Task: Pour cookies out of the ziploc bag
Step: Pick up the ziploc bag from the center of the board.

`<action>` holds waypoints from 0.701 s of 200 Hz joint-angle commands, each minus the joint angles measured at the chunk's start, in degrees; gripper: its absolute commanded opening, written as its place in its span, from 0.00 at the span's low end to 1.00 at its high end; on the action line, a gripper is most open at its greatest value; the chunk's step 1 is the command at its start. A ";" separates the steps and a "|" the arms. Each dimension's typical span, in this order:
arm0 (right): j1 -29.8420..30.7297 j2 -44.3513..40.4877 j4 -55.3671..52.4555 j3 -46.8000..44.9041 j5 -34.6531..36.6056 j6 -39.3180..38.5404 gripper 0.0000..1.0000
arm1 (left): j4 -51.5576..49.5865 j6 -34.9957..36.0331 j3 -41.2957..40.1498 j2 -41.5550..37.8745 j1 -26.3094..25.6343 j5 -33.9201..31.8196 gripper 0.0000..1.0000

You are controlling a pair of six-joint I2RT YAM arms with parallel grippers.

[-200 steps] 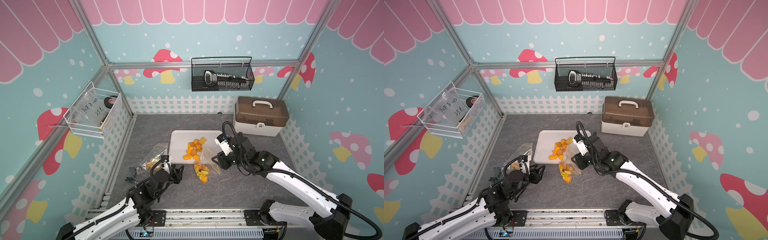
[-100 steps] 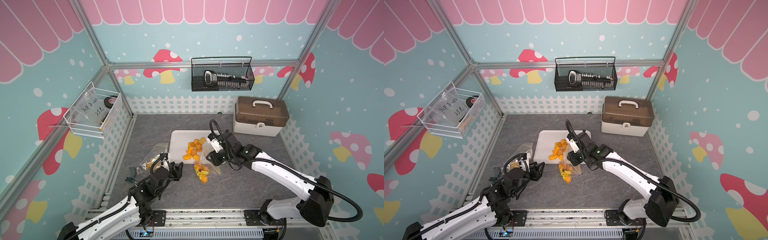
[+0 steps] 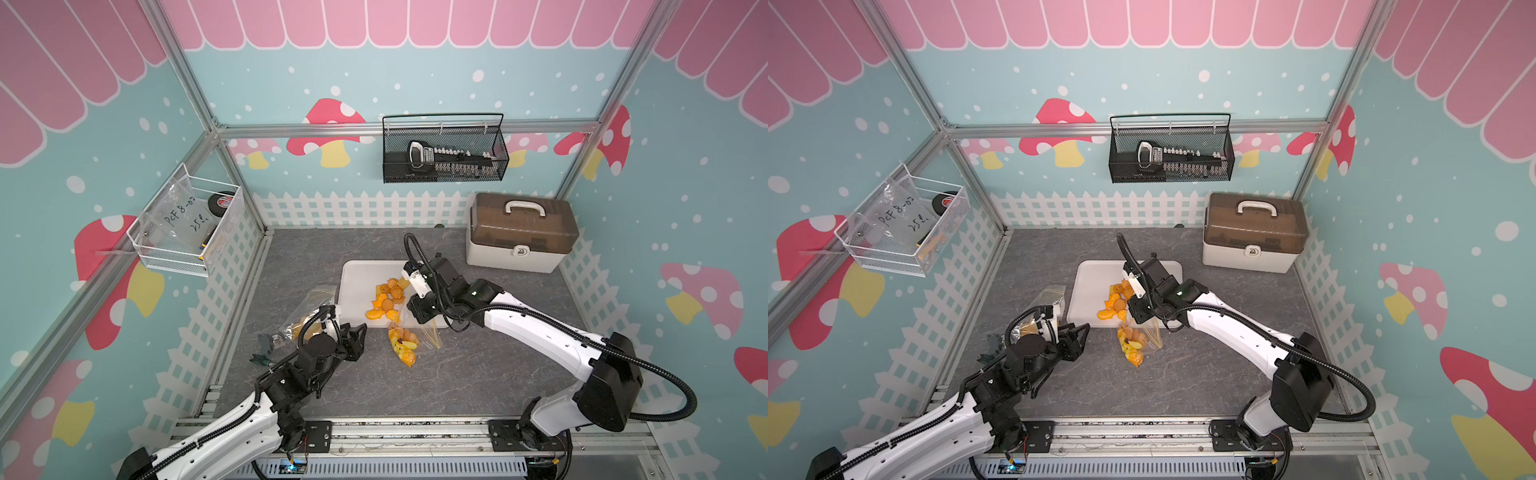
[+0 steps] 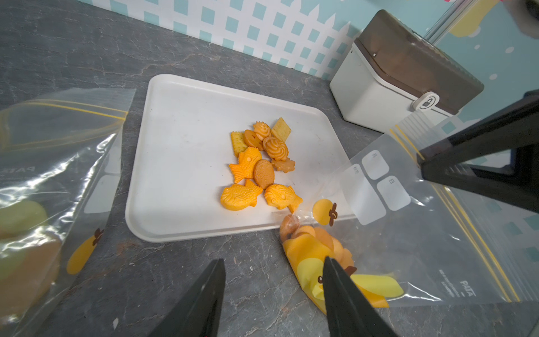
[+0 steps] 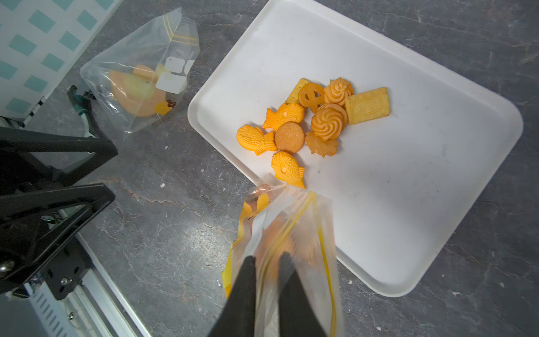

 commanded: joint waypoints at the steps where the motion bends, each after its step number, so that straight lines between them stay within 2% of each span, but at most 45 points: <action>1: 0.71 0.42 -1.10 2.30 -0.29 -0.78 0.00 | 0.65 -0.76 0.25 -0.03 0.48 0.72 0.58; 36: 1.51 -0.84 0.69 2.81 -6.55 -1.34 0.00 | -0.51 -0.79 0.19 -1.42 0.68 0.63 0.58; 93: 2.80 -3.77 3.16 3.16 -12.52 -1.58 0.00 | -5.02 -2.45 -2.29 -11.42 4.72 2.51 0.57; 140: 2.85 -0.06 4.98 8.36 -12.01 -1.74 0.00 | -9.91 -2.90 -2.69 -17.23 7.99 1.89 0.56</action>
